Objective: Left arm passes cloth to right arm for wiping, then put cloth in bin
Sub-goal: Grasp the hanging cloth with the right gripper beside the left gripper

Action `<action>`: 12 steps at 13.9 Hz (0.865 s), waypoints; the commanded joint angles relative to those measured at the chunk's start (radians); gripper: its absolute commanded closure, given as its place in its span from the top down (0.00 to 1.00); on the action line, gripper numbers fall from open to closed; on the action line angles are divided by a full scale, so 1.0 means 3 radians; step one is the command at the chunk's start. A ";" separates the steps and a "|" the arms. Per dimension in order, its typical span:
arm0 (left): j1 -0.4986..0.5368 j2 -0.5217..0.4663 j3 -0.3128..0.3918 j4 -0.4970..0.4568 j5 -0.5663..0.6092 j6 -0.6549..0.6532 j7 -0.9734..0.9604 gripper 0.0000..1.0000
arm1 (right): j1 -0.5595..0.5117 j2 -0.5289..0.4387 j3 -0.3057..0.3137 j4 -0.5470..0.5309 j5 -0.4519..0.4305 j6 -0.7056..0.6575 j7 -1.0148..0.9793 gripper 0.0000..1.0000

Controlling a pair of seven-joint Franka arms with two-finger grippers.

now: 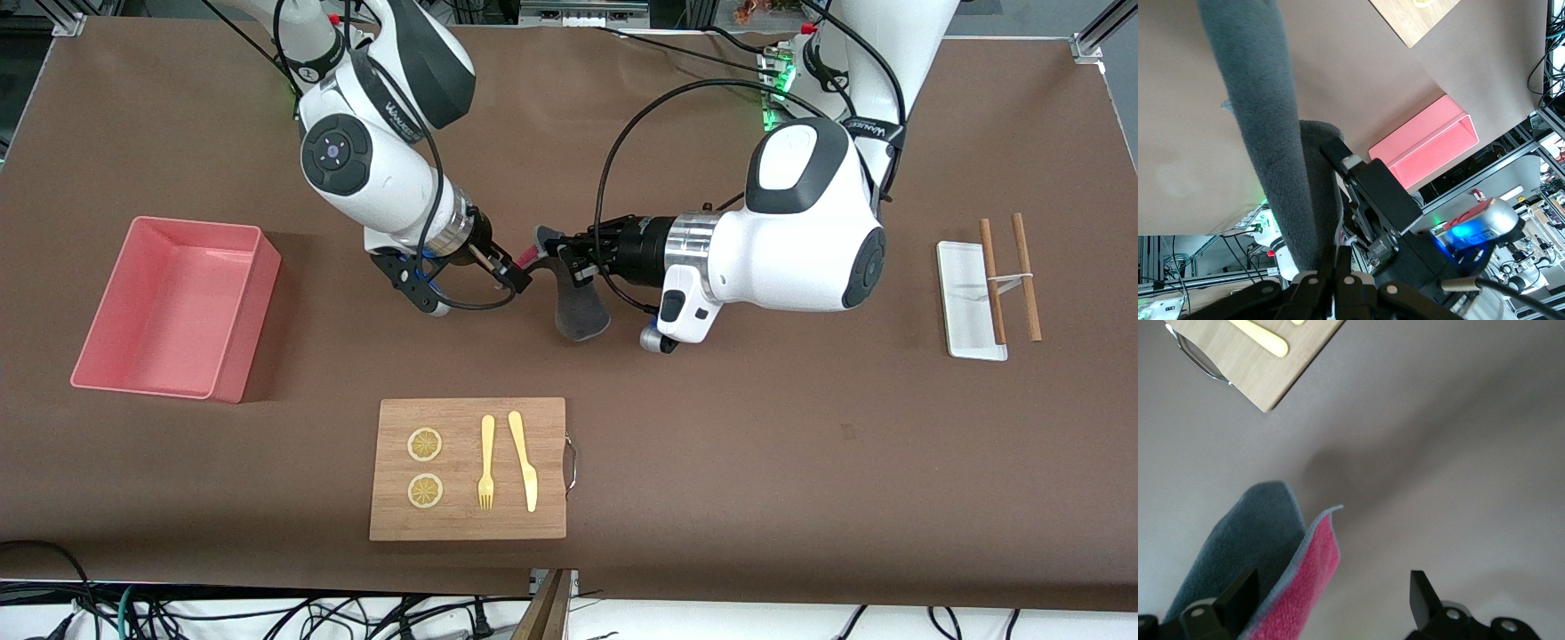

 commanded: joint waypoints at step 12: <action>-0.0007 0.0051 0.0018 0.0100 -0.0088 -0.0005 -0.0059 0.00 | -0.0004 0.0140 -0.0021 0.0066 0.0565 -0.0017 -0.0061 0.00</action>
